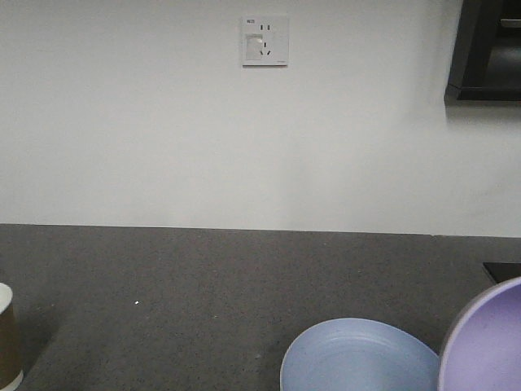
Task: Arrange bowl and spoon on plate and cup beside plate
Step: 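Drive the base, holding spoon and bowl, to the pale blue plate, then lower the lavender bowl onto the plate and open the right gripper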
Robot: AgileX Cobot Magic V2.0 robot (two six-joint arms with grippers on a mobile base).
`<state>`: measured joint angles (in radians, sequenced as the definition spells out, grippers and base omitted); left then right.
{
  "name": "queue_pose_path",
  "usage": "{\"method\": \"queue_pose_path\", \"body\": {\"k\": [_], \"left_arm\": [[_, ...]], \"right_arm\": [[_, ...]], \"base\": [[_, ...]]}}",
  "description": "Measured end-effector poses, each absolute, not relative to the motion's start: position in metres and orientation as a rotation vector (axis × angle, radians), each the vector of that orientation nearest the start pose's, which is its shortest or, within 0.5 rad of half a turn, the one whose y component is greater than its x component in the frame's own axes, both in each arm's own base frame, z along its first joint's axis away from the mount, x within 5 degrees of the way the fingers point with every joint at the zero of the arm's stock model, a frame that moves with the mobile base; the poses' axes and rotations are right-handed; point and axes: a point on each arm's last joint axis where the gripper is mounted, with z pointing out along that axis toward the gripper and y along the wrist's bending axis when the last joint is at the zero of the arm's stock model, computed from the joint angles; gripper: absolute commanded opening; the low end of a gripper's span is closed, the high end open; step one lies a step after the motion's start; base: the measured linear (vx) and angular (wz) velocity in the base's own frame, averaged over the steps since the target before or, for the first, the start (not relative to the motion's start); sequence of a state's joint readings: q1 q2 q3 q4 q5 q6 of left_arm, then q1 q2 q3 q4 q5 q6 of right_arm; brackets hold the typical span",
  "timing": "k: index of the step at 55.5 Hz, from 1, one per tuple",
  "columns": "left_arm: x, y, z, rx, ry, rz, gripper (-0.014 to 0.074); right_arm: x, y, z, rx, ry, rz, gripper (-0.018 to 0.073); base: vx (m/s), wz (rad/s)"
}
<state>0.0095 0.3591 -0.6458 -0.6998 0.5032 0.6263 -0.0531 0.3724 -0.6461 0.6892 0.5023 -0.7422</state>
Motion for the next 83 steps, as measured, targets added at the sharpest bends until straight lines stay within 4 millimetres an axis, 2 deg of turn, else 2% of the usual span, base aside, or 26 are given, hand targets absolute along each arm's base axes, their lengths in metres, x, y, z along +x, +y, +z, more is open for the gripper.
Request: {"method": "queue_pose_path", "body": {"k": [64, 73, 78, 83], "left_arm": [[0.061, -0.028, 0.368, 0.231, 1.583, -0.252, 0.0000], [0.061, -0.028, 0.368, 0.233, 1.587, -0.253, 0.0000], [0.061, -0.028, 0.368, 0.228, 1.590, -0.262, 0.0000], [0.061, -0.028, 0.368, 0.204, 1.593, -0.289, 0.0001]], "right_arm": [[0.066, 0.024, 0.368, -0.283, 1.577, 0.121, -0.0008], [0.066, 0.027, 0.371, -0.280, 1.548, 0.181, -0.0008], [0.074, 0.030, 0.368, -0.265, 1.592, 0.262, -0.0008], [0.095, 0.035, 0.360, -0.238, 1.746, 0.366, -0.0008]], "base": [[0.03, -0.01], [0.00, 0.00], [0.00, 0.00], [0.00, 0.00]]}}
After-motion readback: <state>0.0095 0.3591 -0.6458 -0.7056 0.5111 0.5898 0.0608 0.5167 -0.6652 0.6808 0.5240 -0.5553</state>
